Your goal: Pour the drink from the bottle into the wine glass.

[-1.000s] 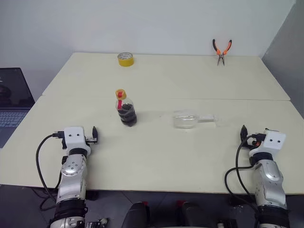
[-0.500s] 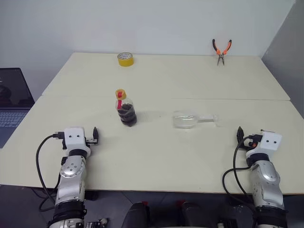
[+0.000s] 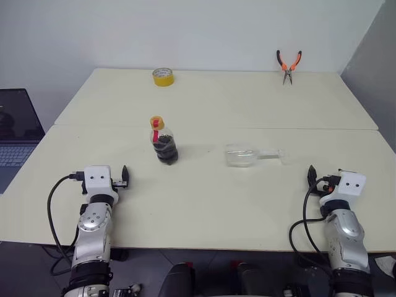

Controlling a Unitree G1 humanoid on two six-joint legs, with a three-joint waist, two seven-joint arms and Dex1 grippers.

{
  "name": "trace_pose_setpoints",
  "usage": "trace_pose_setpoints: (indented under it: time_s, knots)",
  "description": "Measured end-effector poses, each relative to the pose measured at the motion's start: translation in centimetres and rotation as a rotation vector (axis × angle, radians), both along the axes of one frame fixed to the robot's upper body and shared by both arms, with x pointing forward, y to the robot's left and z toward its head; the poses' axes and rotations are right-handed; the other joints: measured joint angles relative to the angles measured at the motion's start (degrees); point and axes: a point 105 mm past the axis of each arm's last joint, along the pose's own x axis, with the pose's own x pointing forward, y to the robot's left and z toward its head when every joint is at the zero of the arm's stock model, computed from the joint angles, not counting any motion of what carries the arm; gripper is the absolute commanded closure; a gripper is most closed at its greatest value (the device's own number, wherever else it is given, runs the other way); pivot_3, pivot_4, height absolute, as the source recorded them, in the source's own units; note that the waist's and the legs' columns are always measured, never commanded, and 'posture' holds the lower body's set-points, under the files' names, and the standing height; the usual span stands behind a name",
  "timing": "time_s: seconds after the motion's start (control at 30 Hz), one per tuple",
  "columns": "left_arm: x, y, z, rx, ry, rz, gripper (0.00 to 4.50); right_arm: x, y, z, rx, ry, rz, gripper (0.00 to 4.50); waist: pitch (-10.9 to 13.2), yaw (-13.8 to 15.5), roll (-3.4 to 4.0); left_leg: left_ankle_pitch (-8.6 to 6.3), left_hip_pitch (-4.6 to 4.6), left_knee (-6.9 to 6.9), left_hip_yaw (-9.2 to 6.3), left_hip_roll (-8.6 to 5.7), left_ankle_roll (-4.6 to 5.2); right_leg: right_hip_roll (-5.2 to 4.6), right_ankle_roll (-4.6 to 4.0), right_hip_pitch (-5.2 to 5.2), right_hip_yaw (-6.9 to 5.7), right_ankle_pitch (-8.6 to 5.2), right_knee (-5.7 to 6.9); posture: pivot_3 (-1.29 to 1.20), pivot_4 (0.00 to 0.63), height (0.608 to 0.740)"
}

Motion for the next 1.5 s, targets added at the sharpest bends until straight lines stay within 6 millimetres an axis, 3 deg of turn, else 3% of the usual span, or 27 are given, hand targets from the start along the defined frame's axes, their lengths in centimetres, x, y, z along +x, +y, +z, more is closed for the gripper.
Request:
trace_pose_setpoints:
  time_s: [0.27, 0.5, 1.03, 1.37, 1.5]
  knots:
    - [0.0, 0.0, 0.0, 0.001, 0.0, 0.0, 0.03, -0.1, 0.0, 0.0, -0.001, 0.0, 0.003, 0.0, 0.0, 0.0, 0.0, 0.0, 0.01, 0.01, 0.07, 0.02, 0.0, 0.01, 0.01, -0.07, 0.07, 0.01, 0.01, 0.0, 0.15, 0.74]
    - [0.0, -0.1, 0.0, 0.002, -0.002, -0.002, 0.03, -0.1, 0.1, 0.2, 0.009, -0.003, 0.006, 0.0, -0.01, 0.51, -0.03, -0.04, -0.01, -0.01, 1.26, 0.32, 0.05, 0.31, 0.27, -0.66, 1.26, 0.17, 0.12, 0.0, 0.15, 0.74]
    - [-0.1, -0.6, 0.1, 0.013, -0.006, -0.043, 0.03, -0.2, 0.4, 0.6, 0.0, -0.013, 0.031, 0.0, -0.01, 0.52, -0.02, -0.05, -0.18, 0.07, 0.75, 0.16, 0.07, 0.17, 0.33, -0.53, 0.84, 0.21, -0.01, 0.0, 0.15, 0.74]
    - [-3.0, -4.1, -0.1, -0.012, 0.016, -0.256, 0.03, -2.3, 6.3, 5.1, -0.087, -0.104, 0.376, 0.0, 0.01, 0.52, -0.05, -0.05, -0.24, 0.1, 0.58, 0.17, 0.08, 0.16, 0.32, -0.51, 0.69, 0.21, -0.02, 0.0, 0.15, 0.74]
    - [-2.2, -6.1, 0.6, -0.012, 0.023, -0.35, 0.03, -4.6, 10.9, 7.5, -0.158, -0.091, 0.67, 0.0, 0.01, 0.62, -0.1, -0.05, -0.28, 0.14, 0.49, 0.14, 0.08, 0.17, 0.33, -0.5, 0.62, 0.2, -0.05, 0.0, 0.15, 0.74]
